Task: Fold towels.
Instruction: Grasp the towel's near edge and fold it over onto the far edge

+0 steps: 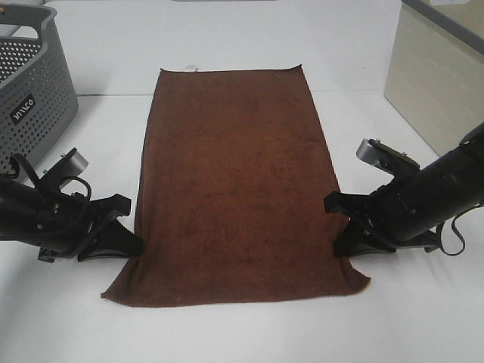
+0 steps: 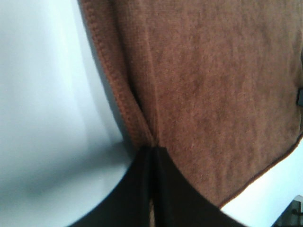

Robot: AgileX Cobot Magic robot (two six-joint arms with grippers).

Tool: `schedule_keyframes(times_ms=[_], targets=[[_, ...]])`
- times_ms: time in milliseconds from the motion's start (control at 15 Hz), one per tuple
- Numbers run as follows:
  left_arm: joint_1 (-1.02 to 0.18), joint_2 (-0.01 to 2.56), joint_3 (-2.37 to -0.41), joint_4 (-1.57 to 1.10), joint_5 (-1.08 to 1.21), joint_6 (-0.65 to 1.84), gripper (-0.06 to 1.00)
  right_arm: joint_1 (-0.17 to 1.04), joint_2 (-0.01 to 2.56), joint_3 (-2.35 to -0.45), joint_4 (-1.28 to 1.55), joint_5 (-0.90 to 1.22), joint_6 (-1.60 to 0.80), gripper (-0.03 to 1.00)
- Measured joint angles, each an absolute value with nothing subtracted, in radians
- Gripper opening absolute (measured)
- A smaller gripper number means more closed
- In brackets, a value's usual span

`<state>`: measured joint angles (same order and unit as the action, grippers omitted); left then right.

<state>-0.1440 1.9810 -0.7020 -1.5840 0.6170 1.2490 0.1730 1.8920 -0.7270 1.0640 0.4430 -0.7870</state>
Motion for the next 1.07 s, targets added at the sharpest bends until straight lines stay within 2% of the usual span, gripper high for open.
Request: schedule_keyframes(times_ms=[333, 867, 1067], targets=[[-0.144, 1.825, -0.618, -1.428, 0.605, 1.12, 0.0, 0.173, 1.766, -0.713, 0.876, 0.573, -0.581, 0.0], [-0.144, 1.548, -0.267, -1.424, 0.614, 1.116, 0.0, 0.173, 1.576, -0.371, 0.892, 0.561, -0.565, 0.0], [-0.144, 1.527, -0.251, -1.425, 0.614, 1.095, 0.0, 0.173, 1.519, -0.347, 0.903, 0.556, -0.576, 0.0]])
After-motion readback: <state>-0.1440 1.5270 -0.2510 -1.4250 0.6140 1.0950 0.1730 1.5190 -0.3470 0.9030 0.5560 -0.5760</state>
